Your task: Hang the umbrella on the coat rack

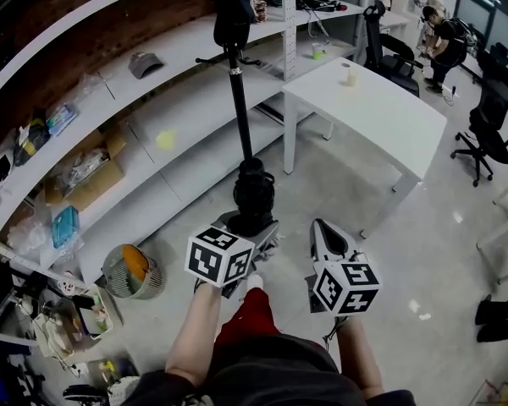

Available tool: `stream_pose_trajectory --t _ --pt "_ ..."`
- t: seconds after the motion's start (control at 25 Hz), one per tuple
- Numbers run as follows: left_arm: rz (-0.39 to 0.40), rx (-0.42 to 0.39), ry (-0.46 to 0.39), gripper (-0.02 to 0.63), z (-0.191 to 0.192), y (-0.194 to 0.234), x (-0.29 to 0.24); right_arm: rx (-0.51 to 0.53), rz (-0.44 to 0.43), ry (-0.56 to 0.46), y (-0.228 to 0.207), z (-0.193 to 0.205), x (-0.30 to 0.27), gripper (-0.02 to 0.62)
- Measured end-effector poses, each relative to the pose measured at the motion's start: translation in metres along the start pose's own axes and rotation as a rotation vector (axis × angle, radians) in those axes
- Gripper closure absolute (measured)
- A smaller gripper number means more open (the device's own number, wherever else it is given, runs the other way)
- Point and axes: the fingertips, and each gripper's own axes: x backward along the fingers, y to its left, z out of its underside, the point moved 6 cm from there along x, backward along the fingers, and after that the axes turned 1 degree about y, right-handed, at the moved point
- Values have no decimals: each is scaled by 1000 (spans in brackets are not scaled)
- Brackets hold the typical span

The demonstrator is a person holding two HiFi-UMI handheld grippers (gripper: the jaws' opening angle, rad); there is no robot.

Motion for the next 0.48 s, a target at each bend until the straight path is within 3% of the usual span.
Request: stream_pose_trajectory --t 0.48 --pt "-8 9 -25 408 -49 92 -42 19 9 -3 -6 -38 -102 577"
